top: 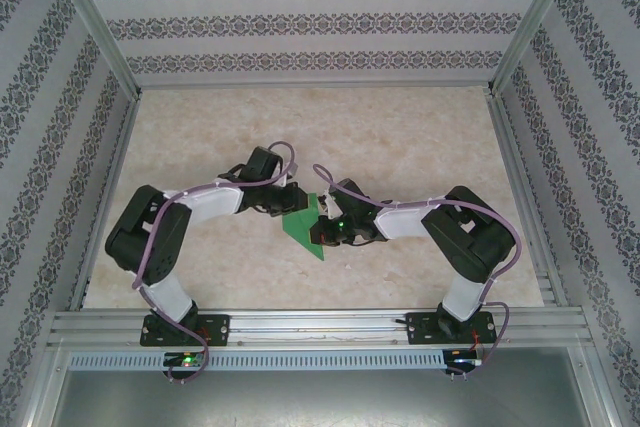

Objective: Fold a paper plane with a square sheet of paper (fold left side to right side)
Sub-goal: Fourth fold the wing at the center of the table.

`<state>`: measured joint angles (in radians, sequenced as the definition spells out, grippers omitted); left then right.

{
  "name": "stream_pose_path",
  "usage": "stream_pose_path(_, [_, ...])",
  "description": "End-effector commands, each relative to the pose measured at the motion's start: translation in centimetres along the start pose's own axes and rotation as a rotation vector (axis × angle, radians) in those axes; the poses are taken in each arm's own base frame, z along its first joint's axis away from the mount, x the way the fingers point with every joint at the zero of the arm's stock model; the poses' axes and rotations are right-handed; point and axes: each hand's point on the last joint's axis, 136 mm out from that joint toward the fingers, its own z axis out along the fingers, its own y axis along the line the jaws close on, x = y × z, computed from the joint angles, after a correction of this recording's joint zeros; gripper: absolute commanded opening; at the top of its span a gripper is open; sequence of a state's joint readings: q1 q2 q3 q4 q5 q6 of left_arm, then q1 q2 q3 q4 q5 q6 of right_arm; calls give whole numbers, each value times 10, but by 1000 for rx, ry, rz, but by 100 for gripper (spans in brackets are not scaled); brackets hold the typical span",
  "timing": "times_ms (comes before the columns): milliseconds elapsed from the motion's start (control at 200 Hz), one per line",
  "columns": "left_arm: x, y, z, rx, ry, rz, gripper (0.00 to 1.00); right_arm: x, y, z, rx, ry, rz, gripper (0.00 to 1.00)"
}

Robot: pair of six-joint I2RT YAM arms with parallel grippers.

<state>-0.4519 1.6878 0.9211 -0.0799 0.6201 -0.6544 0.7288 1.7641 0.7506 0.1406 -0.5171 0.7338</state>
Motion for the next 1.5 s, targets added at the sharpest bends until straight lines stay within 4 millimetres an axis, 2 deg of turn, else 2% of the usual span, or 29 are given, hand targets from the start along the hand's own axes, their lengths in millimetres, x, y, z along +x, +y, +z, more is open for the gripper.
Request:
stream_pose_path(0, [-7,-10,-20,20,-37,23,14,34,-59,8,192,91,80,0])
stream_pose_path(190, [4,-20,-33,75,-42,35,14,34,-61,8,201,93,80,0])
stream_pose_path(455, [19,-20,-29,148,-22,4,7,34,-62,8,206,94,70,0])
stream_pose_path(759, [24,-24,-15,189,9,-4,4,38,-66,10,218,112,71,0])
stream_pose_path(1329, [29,5,25,140,76,-74,1,38,-67,8,226,115,68,0])
stream_pose_path(1494, [31,6,33,142,90,-74,1,40,-68,8,238,127,66,0])
